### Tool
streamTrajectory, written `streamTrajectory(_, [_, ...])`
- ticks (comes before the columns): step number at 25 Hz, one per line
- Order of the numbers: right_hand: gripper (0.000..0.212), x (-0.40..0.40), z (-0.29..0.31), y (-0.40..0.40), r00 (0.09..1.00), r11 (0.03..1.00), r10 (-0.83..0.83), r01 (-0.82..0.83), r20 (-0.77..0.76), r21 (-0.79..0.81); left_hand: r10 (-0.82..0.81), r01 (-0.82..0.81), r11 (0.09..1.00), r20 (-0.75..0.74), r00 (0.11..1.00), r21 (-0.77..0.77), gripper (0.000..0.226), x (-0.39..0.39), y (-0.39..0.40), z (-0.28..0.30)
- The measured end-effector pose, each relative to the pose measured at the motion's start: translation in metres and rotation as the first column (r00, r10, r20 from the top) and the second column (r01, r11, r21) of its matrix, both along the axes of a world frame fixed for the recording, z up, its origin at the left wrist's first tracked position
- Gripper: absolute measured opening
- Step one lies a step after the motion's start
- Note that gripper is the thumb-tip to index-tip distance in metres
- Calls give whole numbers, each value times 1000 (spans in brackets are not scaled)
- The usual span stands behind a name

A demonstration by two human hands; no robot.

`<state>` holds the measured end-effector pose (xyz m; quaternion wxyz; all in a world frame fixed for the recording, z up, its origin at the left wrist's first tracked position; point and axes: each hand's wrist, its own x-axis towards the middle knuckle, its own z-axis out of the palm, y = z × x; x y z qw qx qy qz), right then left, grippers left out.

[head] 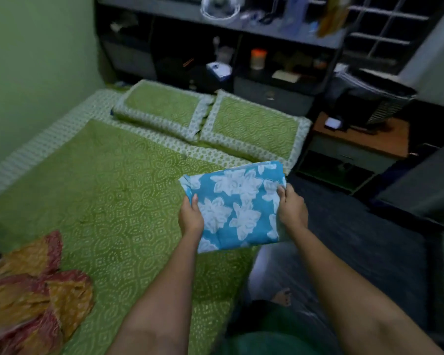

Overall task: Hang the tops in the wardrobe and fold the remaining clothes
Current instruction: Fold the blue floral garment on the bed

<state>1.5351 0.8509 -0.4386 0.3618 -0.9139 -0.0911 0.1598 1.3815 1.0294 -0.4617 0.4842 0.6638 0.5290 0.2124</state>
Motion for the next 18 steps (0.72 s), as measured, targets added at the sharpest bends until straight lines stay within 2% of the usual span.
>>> streamTrajectory(4, [32, 69, 15, -71, 972, 972, -237, 237, 5, -7, -240, 241, 970, 78, 968, -8, 31, 111, -39, 15])
streamTrajectory(9, [35, 172, 45, -174, 885, 884, -466, 466, -1, 43, -478, 481, 877, 133, 868, 10, 30, 268, -123, 40])
streamTrajectory(13, [34, 239, 63, -264, 763, 762, -646, 644, 16, 69, -660, 665, 745, 193, 726, 46, 28, 383, -204, 64])
streamTrajectory(18, [29, 283, 67, -378, 517, 519, -855, 852, 46, 64, -855, 873, 486, 219, 469, 28, 31, 509, -327, 76])
